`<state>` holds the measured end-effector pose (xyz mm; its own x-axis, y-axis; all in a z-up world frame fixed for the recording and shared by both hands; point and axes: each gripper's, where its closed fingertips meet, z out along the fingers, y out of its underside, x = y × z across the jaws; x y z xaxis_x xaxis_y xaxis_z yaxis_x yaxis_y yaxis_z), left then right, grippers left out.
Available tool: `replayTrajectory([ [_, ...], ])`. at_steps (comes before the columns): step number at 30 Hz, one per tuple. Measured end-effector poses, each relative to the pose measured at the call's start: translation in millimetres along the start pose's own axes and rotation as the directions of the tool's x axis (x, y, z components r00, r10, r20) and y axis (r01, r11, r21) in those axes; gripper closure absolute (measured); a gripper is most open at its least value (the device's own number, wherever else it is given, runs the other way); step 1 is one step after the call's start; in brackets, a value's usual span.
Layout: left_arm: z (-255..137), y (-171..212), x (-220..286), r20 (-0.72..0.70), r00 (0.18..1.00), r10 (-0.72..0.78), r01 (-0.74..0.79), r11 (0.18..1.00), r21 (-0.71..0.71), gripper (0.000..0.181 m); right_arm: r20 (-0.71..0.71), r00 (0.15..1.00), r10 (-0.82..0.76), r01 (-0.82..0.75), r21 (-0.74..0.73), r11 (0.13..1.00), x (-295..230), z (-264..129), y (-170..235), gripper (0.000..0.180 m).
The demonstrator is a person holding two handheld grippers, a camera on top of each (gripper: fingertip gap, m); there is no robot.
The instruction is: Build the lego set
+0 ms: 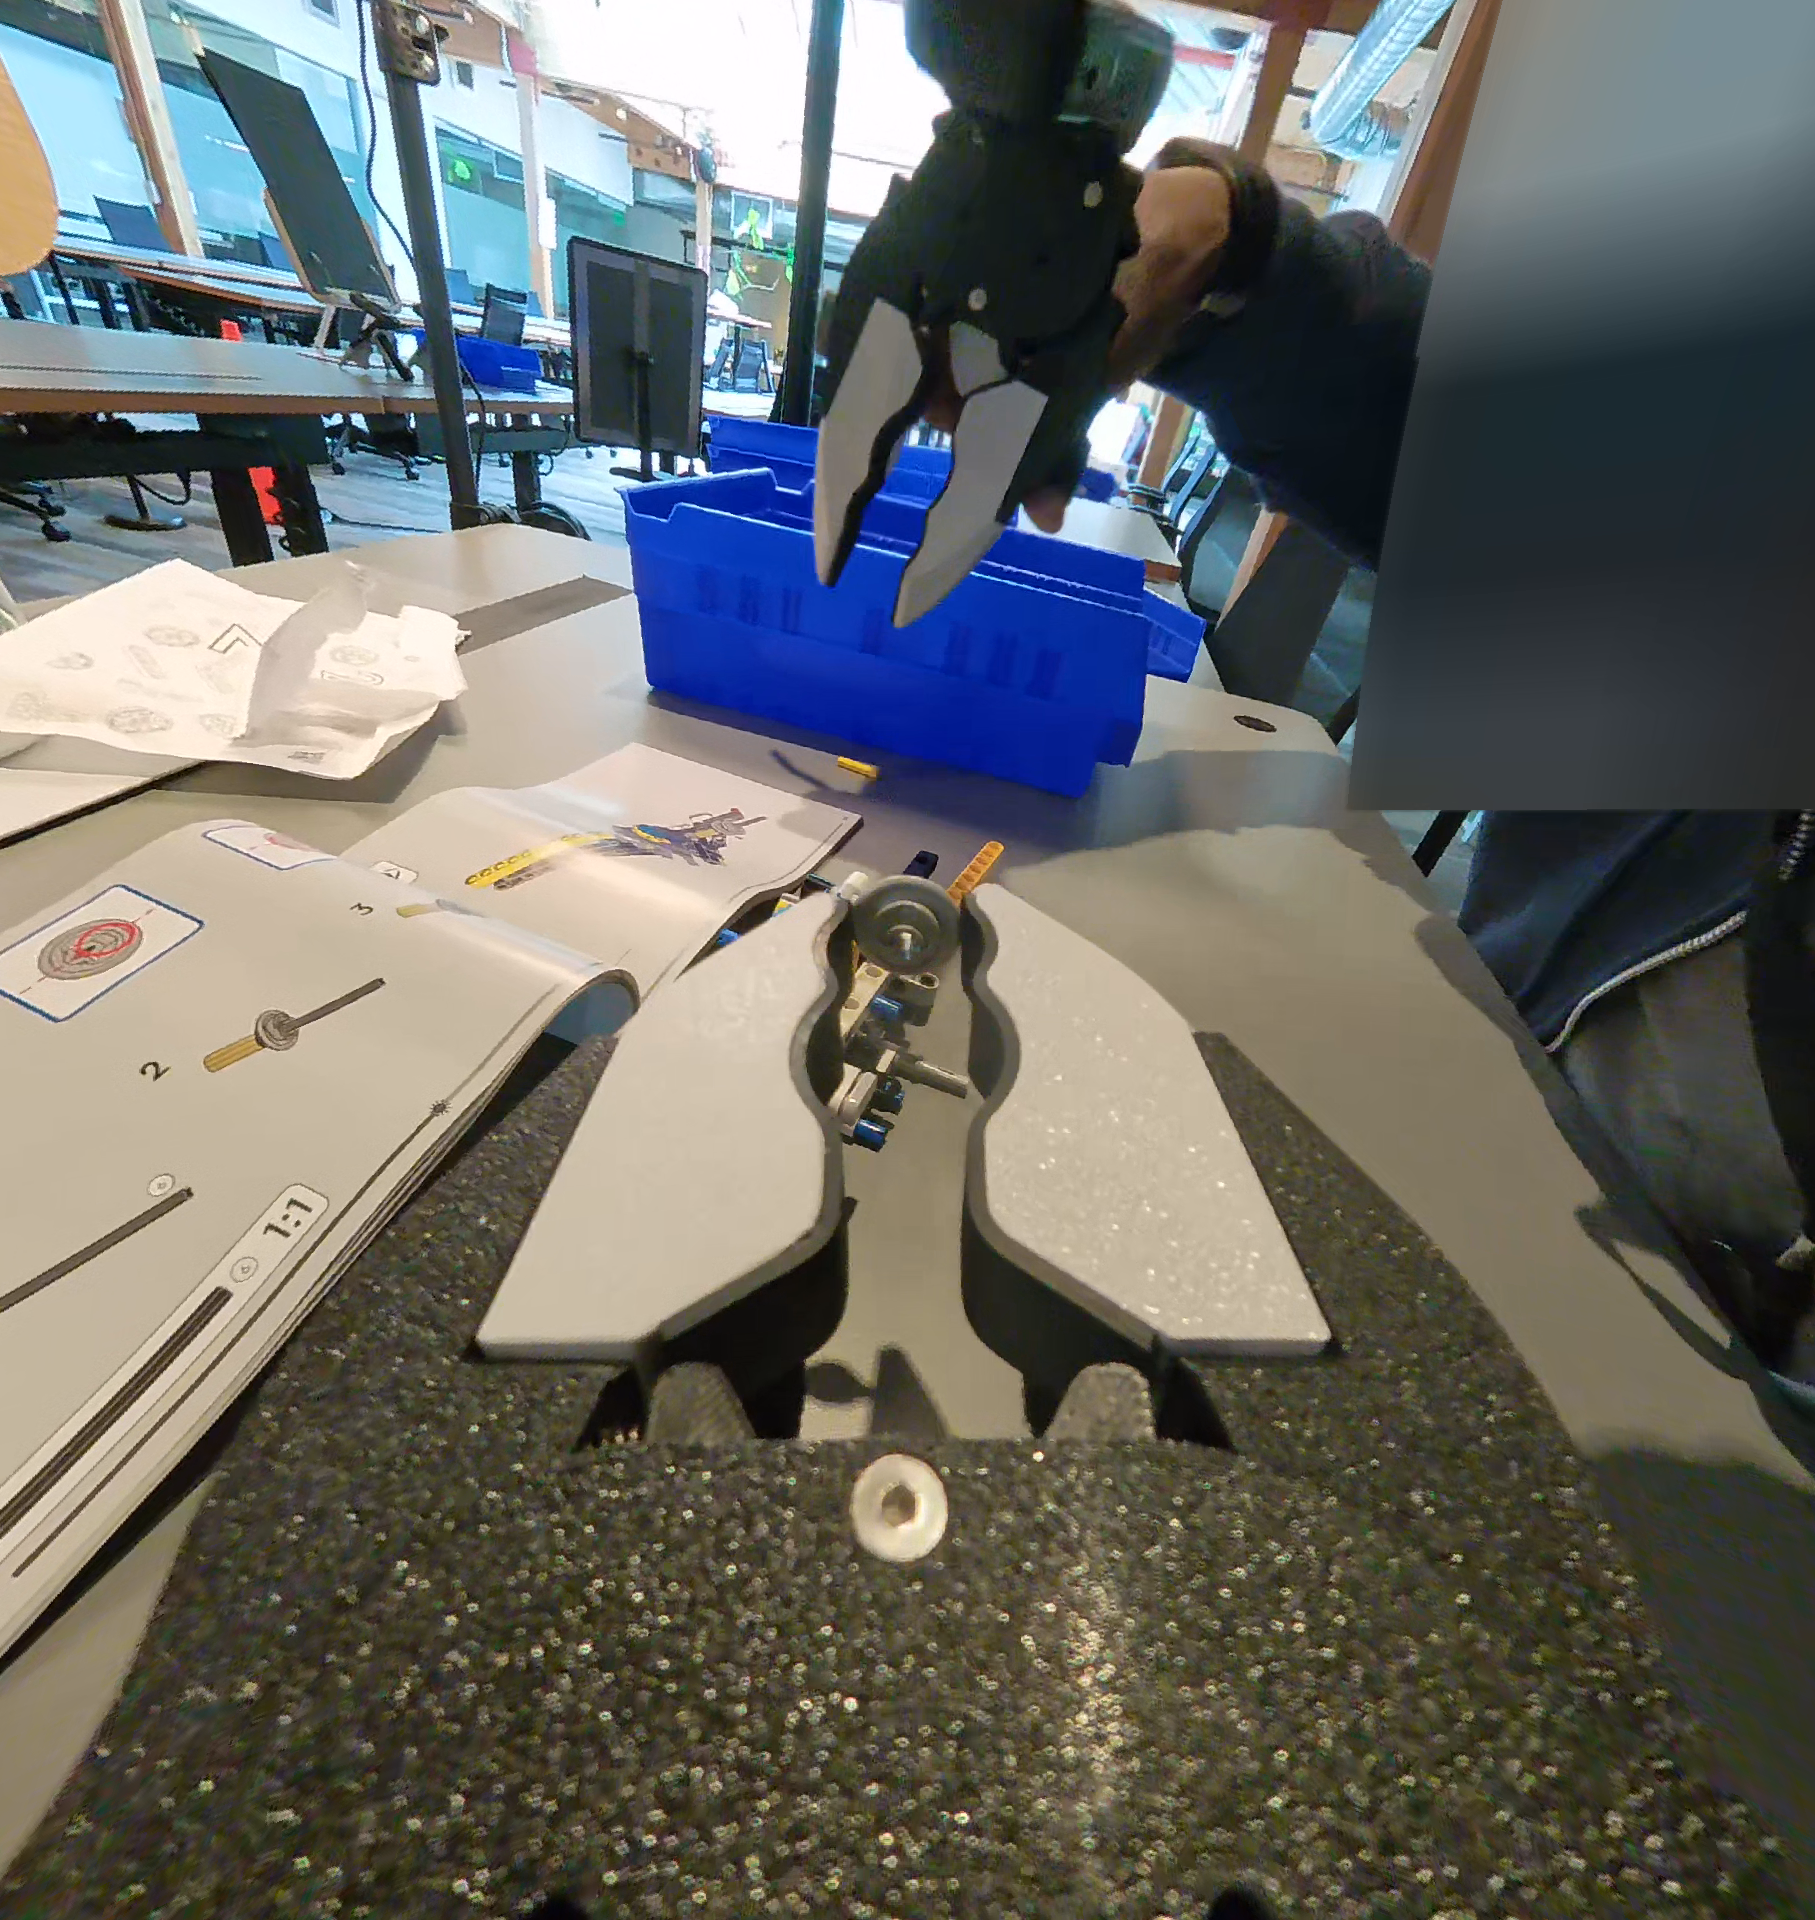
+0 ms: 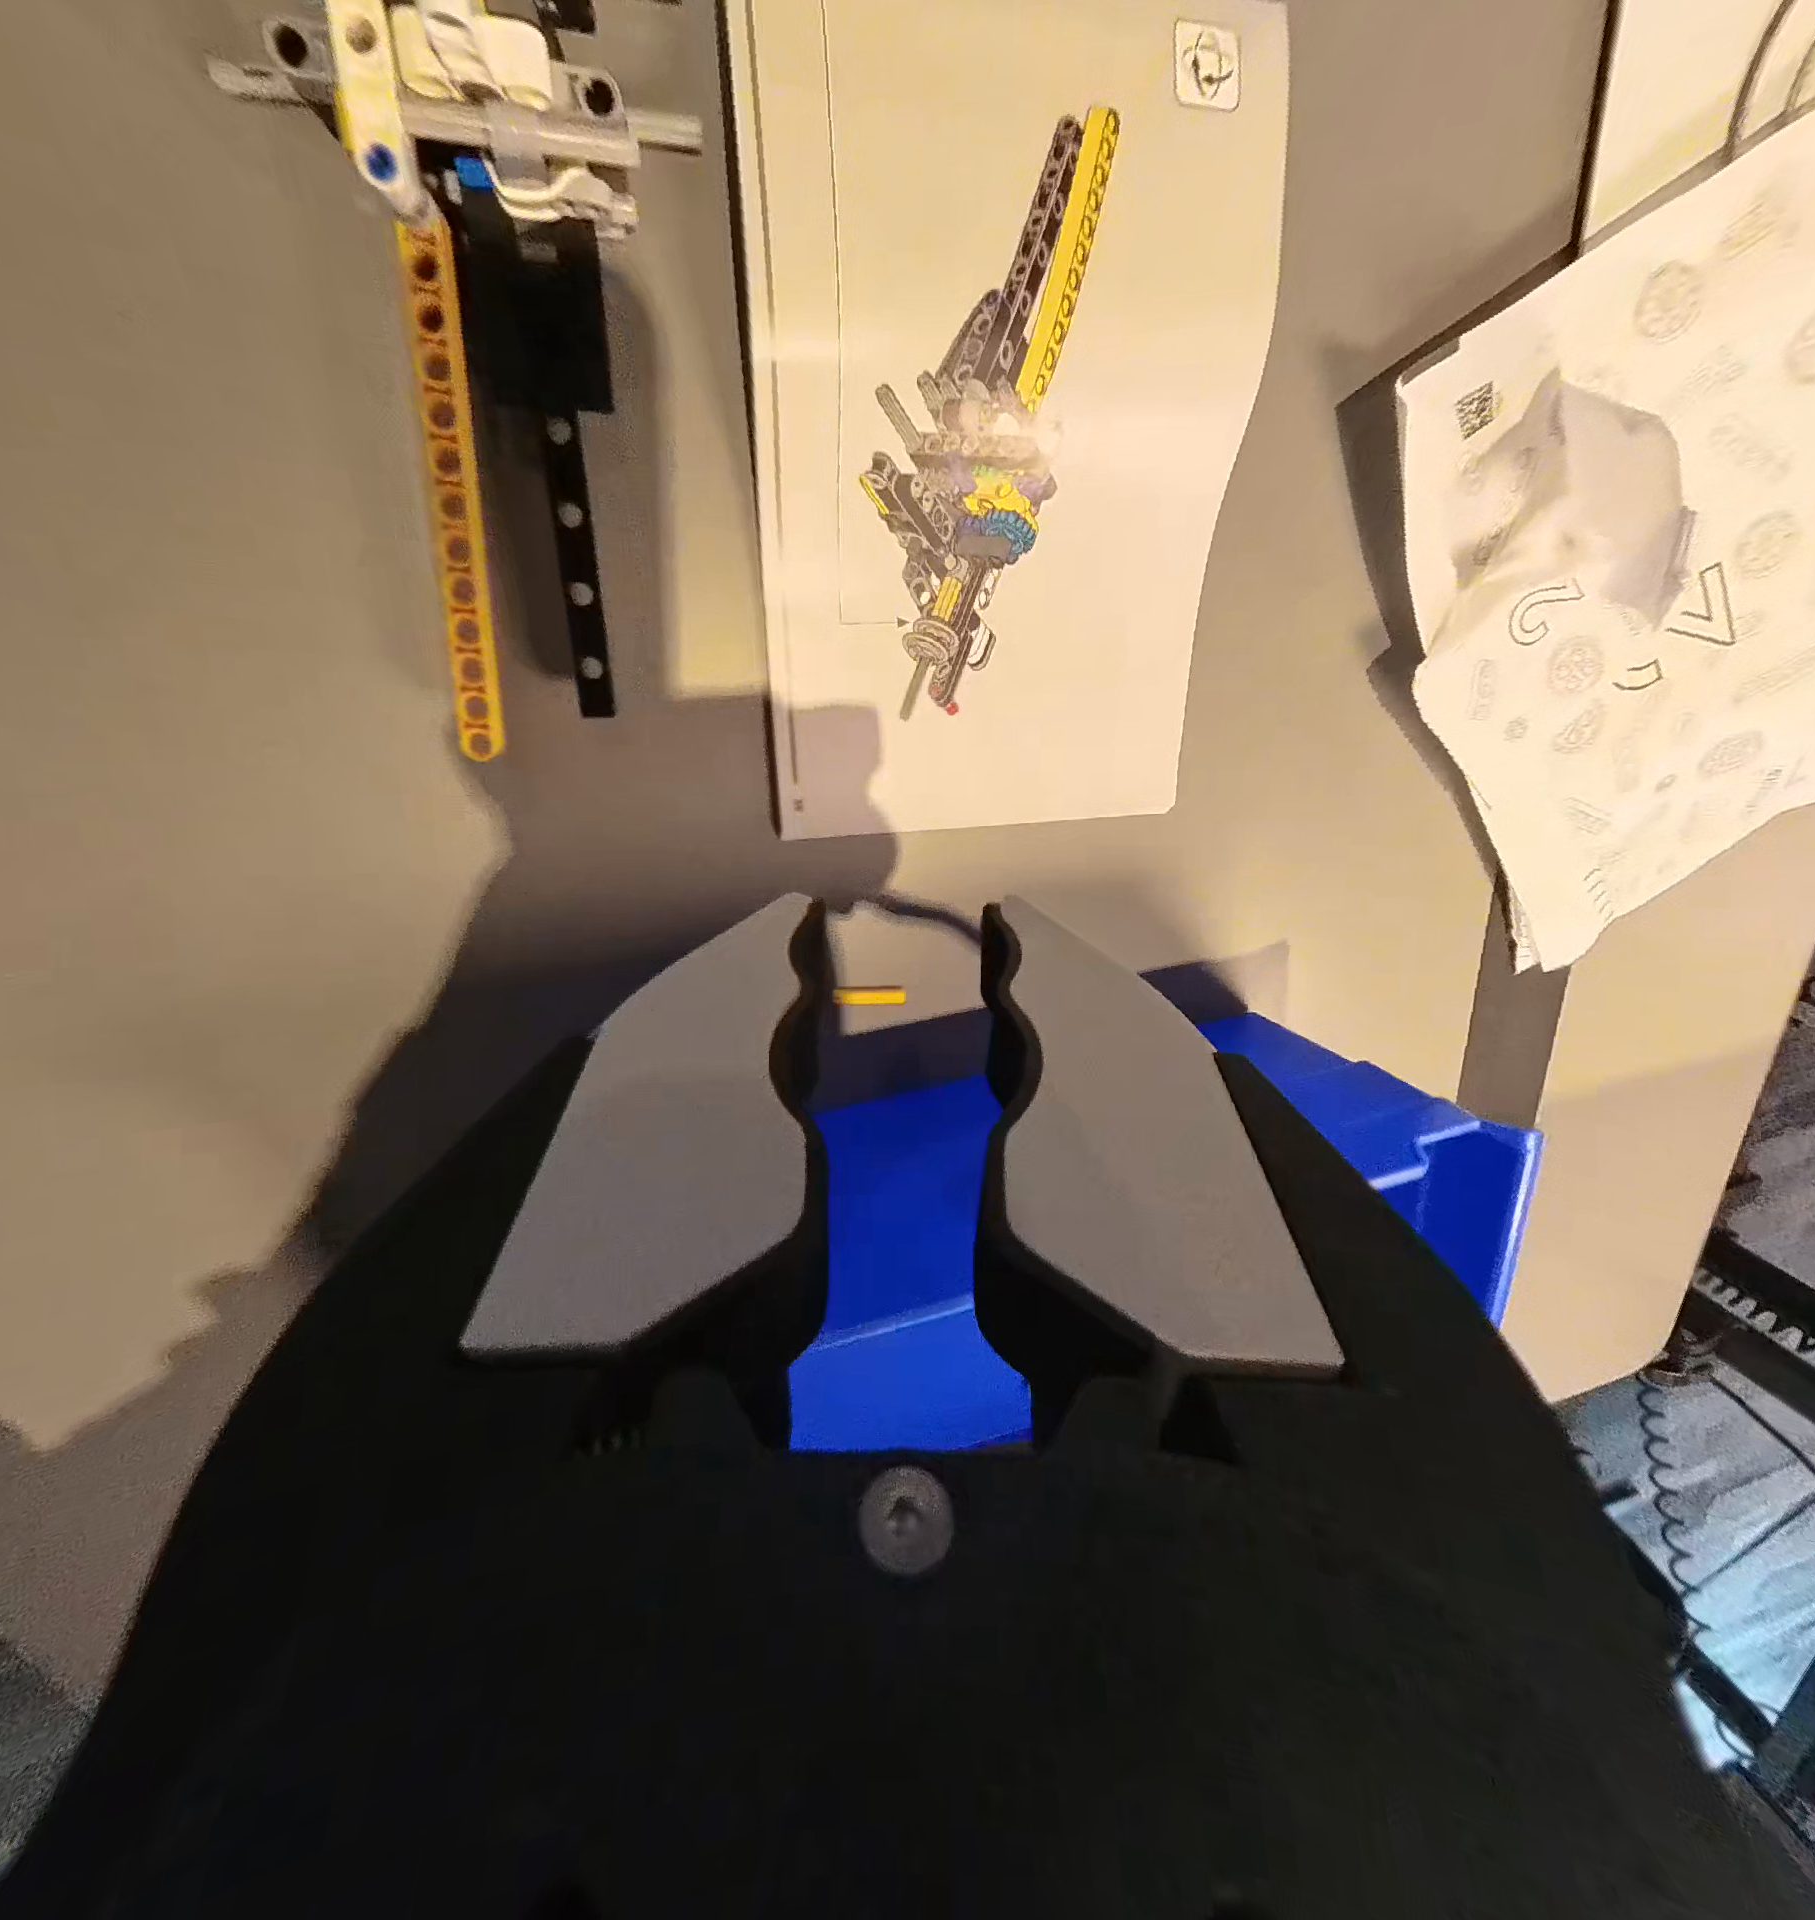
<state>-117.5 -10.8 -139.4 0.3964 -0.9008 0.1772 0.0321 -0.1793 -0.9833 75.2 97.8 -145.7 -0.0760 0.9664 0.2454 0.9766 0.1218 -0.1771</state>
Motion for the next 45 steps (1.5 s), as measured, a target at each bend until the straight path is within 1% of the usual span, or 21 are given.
replayTrajectory([
  [4,1,0,1,-0.005,1.000,-0.006,0.006,1.000,0.002,0.162,0.012,1.000,0.009,-0.009,-0.014,1.000,2,9,3,0.150],
  [10,4,2,2,-0.009,1.000,0.000,0.000,1.000,-0.012,0.161,0.034,0.999,0.008,-0.007,-0.020,1.000,-9,15,12,0.149],
  [18,5,2,3,-0.012,1.000,-0.001,0.001,1.000,-0.013,0.161,0.014,1.000,0.005,-0.004,-0.098,0.995,-10,24,42,0.148],
  [23,7,1,6,-0.024,1.000,-0.004,0.003,1.000,-0.014,0.161,0.018,0.999,-0.048,0.049,-0.055,0.997,-16,27,44,0.144],
  [26,10,3,9,-0.032,0.999,0.001,-0.002,1.000,-0.021,0.161,-0.001,0.995,-0.096,0.096,-0.061,0.994,-17,28,41,0.141],
  [31,10,4,10,-0.029,1.000,0.011,-0.011,1.000,-0.029,0.161,0.010,0.983,-0.181,0.181,-0.114,0.977,-21,32,40,0.139],
  [36,8,1,9,-0.025,1.000,0.010,-0.010,1.000,-0.021,0.161,0.031,0.976,-0.213,0.215,-0.190,0.958,-19,42,48,0.135],
  [38,8,0,10,-0.027,1.000,0.014,-0.014,1.000,-0.022,0.161,0.030,0.978,-0.208,0.209,-0.247,0.946,-13,47,59,0.133],
  [41,8,-1,12,-0.031,0.999,0.022,-0.022,1.000,-0.022,0.161,0.092,0.985,-0.147,0.167,-0.266,0.950,-16,56,71,0.130],
  [42,8,-2,13,-0.032,0.999,0.023,-0.023,1.000,-0.020,0.161,0.103,0.983,-0.151,0.174,-0.268,0.948,-16,57,74,0.131],
  [45,8,-4,14,-0.035,0.999,0.026,-0.026,1.000,-0.016,0.161,0.089,0.989,-0.122,0.143,-0.294,0.945,-7,56,80,0.129],
])
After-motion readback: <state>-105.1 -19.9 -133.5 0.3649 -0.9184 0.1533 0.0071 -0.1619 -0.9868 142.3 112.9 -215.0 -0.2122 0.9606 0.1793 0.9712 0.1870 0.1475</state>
